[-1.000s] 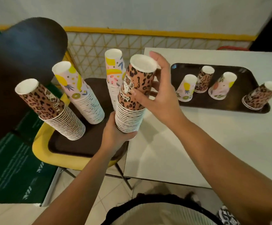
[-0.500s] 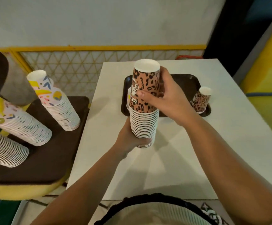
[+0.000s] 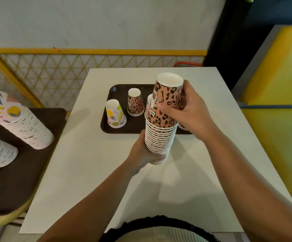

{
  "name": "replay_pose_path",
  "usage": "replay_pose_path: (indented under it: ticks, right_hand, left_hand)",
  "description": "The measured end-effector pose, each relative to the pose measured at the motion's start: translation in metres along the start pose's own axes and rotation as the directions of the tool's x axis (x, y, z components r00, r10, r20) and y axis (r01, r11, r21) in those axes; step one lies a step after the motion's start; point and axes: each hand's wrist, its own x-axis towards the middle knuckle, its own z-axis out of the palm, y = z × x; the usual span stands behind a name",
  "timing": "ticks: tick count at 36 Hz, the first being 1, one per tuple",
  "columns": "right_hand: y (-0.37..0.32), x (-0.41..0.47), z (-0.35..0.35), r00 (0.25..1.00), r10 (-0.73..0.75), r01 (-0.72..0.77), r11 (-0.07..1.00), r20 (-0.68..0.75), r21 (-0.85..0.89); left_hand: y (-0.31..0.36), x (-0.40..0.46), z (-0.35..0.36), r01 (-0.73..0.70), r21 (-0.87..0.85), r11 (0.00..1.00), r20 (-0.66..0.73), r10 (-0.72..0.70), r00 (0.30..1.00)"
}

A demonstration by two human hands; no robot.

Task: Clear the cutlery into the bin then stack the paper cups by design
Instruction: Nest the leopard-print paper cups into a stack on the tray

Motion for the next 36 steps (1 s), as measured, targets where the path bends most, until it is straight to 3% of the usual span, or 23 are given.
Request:
replay_pose_path:
  ticks: [16,20,26,31,36]
  right_hand:
    - [0.012,0.031,-0.004,0.976,0.100,-0.090,0.994,-0.194,0.063]
    - [0.014,0.039,-0.013,0.951,0.143,-0.080,0.970,-0.273,0.229]
    - [0.018,0.052,-0.042,0.882,0.164,0.087,0.865,-0.441,0.495]
    - [0.059,0.064,-0.049,0.796,0.159,0.029,0.954,-0.584,0.300]
    - [0.117,0.064,-0.032,0.802,0.161,-0.166,0.985,-0.576,0.044]
  left_hand:
    - [-0.001,0.040,-0.010,-0.009,0.152,0.988,0.093,-0.005,0.996]
    - [-0.004,0.048,-0.009,-0.021,0.158,0.987,0.102,0.005,0.995]
    - [-0.010,0.058,-0.007,-0.013,0.131,0.991,0.079,0.003,0.997]
    - [-0.014,0.064,-0.006,-0.001,0.118,0.993,0.037,-0.004,0.999]
    - [-0.018,0.069,-0.005,-0.032,0.182,0.983,0.040,0.025,0.999]
